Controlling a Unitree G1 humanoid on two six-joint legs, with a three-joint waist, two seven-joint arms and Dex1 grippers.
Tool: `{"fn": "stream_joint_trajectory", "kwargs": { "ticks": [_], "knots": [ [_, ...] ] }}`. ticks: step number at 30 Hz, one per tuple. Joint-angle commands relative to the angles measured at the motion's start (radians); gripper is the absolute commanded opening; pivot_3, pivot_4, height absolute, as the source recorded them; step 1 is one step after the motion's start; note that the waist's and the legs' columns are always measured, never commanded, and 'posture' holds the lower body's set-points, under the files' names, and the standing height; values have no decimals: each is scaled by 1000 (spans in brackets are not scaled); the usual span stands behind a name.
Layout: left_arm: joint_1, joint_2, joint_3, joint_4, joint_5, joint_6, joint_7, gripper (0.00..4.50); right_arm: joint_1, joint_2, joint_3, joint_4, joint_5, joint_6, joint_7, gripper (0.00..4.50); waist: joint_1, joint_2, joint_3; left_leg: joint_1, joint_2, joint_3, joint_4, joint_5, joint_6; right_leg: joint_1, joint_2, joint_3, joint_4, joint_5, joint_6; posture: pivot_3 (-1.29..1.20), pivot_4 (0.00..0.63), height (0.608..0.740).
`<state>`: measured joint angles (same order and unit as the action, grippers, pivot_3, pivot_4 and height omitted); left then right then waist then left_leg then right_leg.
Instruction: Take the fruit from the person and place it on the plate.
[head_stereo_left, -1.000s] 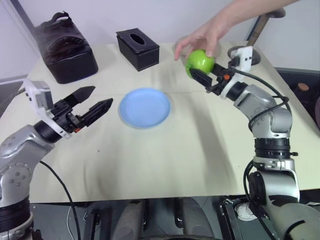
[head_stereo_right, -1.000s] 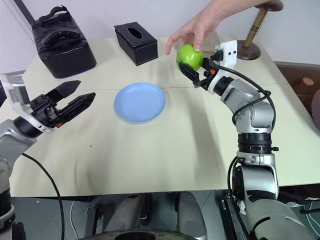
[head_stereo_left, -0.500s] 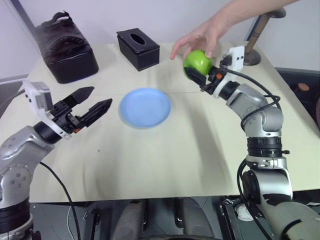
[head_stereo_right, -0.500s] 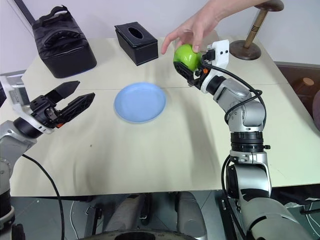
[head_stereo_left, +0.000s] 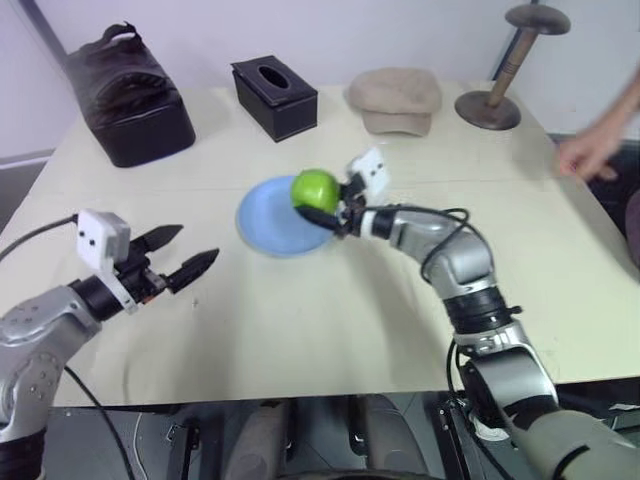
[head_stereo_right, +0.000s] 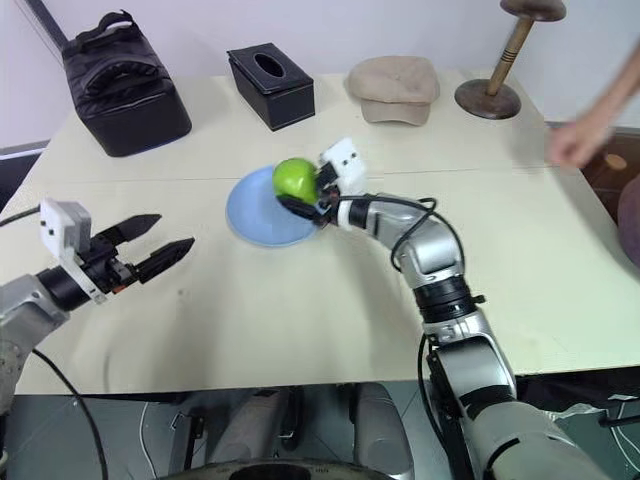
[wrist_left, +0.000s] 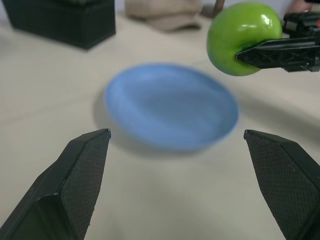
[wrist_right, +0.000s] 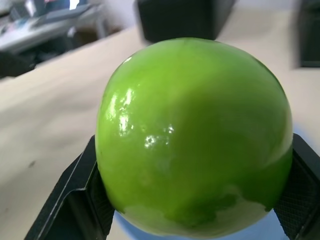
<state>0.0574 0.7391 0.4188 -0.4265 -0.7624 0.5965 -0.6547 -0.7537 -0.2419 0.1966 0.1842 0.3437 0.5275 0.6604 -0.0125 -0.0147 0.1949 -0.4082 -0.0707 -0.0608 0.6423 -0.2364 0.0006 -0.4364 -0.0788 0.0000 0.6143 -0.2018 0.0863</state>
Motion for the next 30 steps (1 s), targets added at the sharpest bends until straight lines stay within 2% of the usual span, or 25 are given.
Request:
{"fn": "stream_joint_trajectory", "kwargs": {
  "ticks": [1,4,6,7,16,24,30],
  "knots": [
    [9,-3,20,-45,15,-26,4,4500,-14,20,37,26,-56,-88,34,3301,3,0,0,0,0,0,0,0,0,0,0,0,0,0,0,0,150,740],
    [15,-17,19,-70,15,-21,20,4500,-29,52,39,109,-90,-151,35,3301,-1,0,0,0,0,0,0,0,0,0,0,0,0,0,0,0,150,740],
    [15,-26,20,-81,13,-18,30,4500,-44,68,27,160,-108,-187,25,4372,-3,0,0,0,0,0,0,0,0,0,0,0,0,0,0,0,150,740],
    [15,-29,21,-86,12,-16,34,4500,-54,75,17,189,-114,-208,20,4467,-3,0,0,0,0,0,0,0,0,0,0,0,0,0,0,0,150,740],
    [-13,-53,27,-83,19,-32,68,4500,-106,82,-43,281,-153,-310,-7,4467,-5,0,0,0,0,0,-1,0,-1,-1,1,0,1,0,0,0,150,740],
    [-108,-89,104,23,30,-89,135,4500,-141,1,-263,36,-6,-158,-80,4467,-1,0,0,0,-1,0,-1,0,-1,-1,0,0,1,2,3,0,150,740],
    [-118,-89,114,93,89,-137,151,4500,-81,-133,-402,-94,74,-22,-117,4467,1,0,0,0,-1,0,-3,0,-1,-1,0,0,0,1,2,0,150,740]
  ]
}}
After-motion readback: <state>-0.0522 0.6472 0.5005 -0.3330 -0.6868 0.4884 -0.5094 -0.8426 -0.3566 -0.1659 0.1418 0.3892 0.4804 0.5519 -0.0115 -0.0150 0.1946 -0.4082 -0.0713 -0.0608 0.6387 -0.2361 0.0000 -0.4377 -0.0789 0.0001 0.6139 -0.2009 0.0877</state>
